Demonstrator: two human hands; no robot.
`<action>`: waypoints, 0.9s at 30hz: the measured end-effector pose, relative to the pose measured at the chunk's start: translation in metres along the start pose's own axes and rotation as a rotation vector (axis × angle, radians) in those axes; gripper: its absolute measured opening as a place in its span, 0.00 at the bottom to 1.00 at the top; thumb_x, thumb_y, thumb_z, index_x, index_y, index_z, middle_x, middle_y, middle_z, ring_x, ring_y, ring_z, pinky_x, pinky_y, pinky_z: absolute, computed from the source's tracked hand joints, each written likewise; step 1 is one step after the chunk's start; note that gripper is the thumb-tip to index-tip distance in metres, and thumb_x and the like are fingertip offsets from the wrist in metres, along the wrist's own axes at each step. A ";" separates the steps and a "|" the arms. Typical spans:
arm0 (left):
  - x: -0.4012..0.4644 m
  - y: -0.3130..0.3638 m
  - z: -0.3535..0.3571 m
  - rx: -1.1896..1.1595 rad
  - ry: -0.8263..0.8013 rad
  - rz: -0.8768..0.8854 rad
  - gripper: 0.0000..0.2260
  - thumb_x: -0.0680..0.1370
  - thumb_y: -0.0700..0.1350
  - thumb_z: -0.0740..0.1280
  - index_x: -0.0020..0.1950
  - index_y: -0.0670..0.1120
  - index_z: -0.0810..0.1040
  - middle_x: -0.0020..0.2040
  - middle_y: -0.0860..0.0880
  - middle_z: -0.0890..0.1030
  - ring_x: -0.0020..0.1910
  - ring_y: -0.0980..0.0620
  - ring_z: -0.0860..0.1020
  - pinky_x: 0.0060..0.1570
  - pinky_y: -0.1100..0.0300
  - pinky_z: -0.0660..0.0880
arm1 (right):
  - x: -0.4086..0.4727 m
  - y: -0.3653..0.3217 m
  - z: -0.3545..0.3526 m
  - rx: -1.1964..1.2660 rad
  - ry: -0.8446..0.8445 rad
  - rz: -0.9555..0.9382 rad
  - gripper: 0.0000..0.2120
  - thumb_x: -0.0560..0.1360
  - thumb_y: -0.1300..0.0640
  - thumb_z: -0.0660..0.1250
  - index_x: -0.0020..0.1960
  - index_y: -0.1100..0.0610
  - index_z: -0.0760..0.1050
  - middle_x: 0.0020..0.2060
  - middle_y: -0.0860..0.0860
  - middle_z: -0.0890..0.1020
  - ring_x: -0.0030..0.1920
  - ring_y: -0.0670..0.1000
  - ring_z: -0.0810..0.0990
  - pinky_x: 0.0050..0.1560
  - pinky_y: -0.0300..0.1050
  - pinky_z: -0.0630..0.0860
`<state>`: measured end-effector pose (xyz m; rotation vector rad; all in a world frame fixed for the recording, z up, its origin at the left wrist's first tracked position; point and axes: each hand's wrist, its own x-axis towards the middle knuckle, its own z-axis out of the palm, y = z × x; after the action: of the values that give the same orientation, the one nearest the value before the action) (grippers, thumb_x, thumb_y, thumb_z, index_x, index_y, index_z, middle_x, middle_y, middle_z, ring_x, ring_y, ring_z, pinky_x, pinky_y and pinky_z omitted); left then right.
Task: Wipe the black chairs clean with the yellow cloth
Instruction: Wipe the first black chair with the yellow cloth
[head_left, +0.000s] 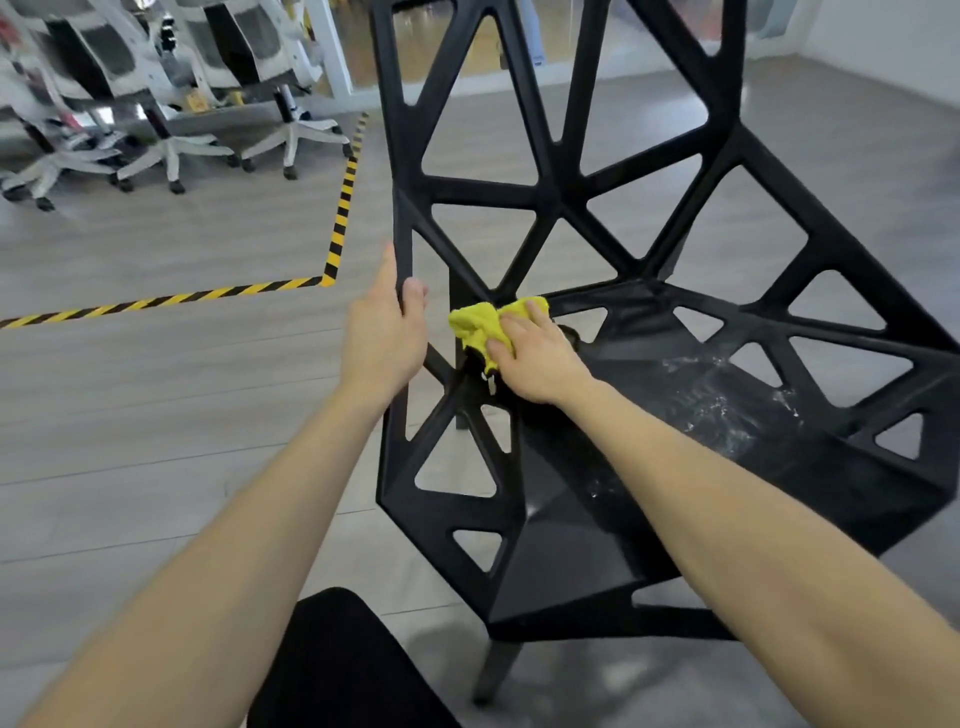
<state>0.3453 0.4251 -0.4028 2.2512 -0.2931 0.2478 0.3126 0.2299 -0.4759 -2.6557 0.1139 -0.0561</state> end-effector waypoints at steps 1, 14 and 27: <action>-0.007 -0.001 -0.001 -0.020 -0.008 -0.011 0.27 0.88 0.53 0.52 0.89 0.56 0.54 0.57 0.49 0.87 0.56 0.48 0.84 0.63 0.45 0.79 | -0.001 -0.011 0.001 0.052 -0.010 0.008 0.22 0.87 0.45 0.58 0.71 0.58 0.73 0.73 0.53 0.75 0.80 0.60 0.61 0.78 0.58 0.60; -0.017 -0.005 0.003 -0.284 0.043 -0.014 0.22 0.91 0.52 0.50 0.85 0.55 0.66 0.63 0.51 0.87 0.64 0.65 0.82 0.61 0.68 0.76 | 0.002 -0.031 -0.001 0.185 -0.085 0.065 0.34 0.82 0.38 0.43 0.73 0.58 0.71 0.72 0.55 0.73 0.76 0.60 0.67 0.77 0.58 0.62; -0.002 -0.019 0.004 -0.484 0.027 -0.079 0.32 0.84 0.69 0.48 0.80 0.58 0.74 0.66 0.59 0.85 0.70 0.60 0.79 0.76 0.50 0.72 | -0.041 -0.031 0.010 0.290 -0.057 -0.184 0.32 0.85 0.43 0.63 0.85 0.51 0.58 0.84 0.47 0.62 0.84 0.48 0.56 0.81 0.42 0.52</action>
<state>0.3492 0.4342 -0.4192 1.7748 -0.2207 0.1459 0.2742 0.2662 -0.4713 -2.3686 -0.1470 -0.0525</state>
